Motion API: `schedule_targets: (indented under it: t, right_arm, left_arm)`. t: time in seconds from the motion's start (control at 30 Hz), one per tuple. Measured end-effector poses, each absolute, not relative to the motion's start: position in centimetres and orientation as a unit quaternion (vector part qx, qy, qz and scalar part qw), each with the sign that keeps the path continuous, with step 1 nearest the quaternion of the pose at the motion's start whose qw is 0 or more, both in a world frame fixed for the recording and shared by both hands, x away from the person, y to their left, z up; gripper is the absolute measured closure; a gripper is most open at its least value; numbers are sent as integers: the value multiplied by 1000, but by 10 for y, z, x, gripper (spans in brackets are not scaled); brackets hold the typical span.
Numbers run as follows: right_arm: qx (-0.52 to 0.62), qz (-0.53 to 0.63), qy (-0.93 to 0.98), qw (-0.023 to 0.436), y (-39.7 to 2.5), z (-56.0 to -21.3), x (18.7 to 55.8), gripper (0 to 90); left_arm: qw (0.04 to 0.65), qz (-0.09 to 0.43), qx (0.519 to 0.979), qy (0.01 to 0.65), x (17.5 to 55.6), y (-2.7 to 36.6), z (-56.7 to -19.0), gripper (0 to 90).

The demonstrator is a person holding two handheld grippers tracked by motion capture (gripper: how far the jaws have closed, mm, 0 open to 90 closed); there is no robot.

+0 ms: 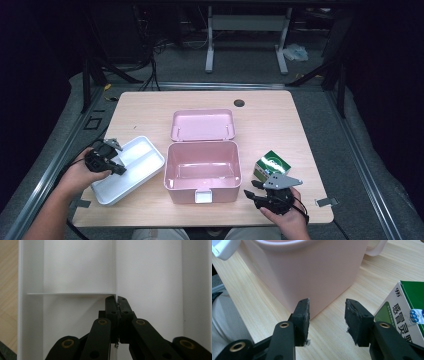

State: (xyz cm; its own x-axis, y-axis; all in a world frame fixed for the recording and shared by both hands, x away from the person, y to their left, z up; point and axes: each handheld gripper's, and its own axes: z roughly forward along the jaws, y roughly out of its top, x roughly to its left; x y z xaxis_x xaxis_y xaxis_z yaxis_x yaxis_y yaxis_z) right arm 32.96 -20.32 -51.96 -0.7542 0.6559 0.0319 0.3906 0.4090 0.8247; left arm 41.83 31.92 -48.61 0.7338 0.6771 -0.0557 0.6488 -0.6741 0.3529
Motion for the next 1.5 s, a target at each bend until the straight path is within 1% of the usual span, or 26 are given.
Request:
schedule_targets:
  t: [0.13,0.2,0.27,0.57,0.7,0.73,0.8,0.83,0.87,0.93,0.97,1.1,1.2,1.27,1.3,1.4,1.43,1.5]
  right_arm:
    - [317,439,827,151,-203,-519,329,549]
    - [318,439,827,150,-203,-519,330,549]
    - [317,440,827,151,-203,-520,330,549]
    - [318,439,827,150,-202,-520,330,545]
    - [319,439,827,149,-203,-520,330,528]
    - [320,436,828,148,-202,-520,331,510]
    - [322,433,829,148,-202,-520,332,480]
    - [322,433,829,148,-202,-520,332,480]
    - [321,427,833,147,-202,-519,332,454]
    - [320,426,833,149,-202,-518,332,450]
    - [320,419,834,162,-200,-514,332,434]
    - [318,418,835,162,-198,-507,334,428]
    - [322,413,839,148,-198,-497,343,405]
    - [323,408,841,145,-199,-494,345,405]
    - [324,405,843,142,-201,-491,347,401]
    - [333,400,844,130,-211,-479,359,376]
    - [333,400,844,130,-211,-479,359,376]
    - [342,392,844,128,-218,-473,368,343]
  left_arm:
    - [174,40,913,366,417,317,-500,895]
    - [174,38,912,370,417,316,-503,895]
    - [169,48,909,378,416,315,-507,895]
    - [168,51,910,375,412,313,-519,894]
    - [182,48,907,376,411,313,-521,893]
    - [188,49,906,377,410,313,-522,892]
    - [185,55,906,376,409,312,-524,892]
    - [185,55,906,376,409,312,-524,891]
    - [186,58,906,377,408,312,-526,891]
    - [188,60,905,377,407,312,-527,891]
    - [183,61,907,375,407,310,-528,890]
    - [176,65,909,371,407,309,-529,884]
    - [205,58,900,381,405,315,-528,850]
    - [214,58,897,384,404,317,-527,775]
    - [221,60,894,385,403,319,-525,775]
    - [237,67,887,391,398,322,-522,677]
    - [237,67,887,391,398,322,-522,663]
    - [239,65,887,391,397,322,-522,619]
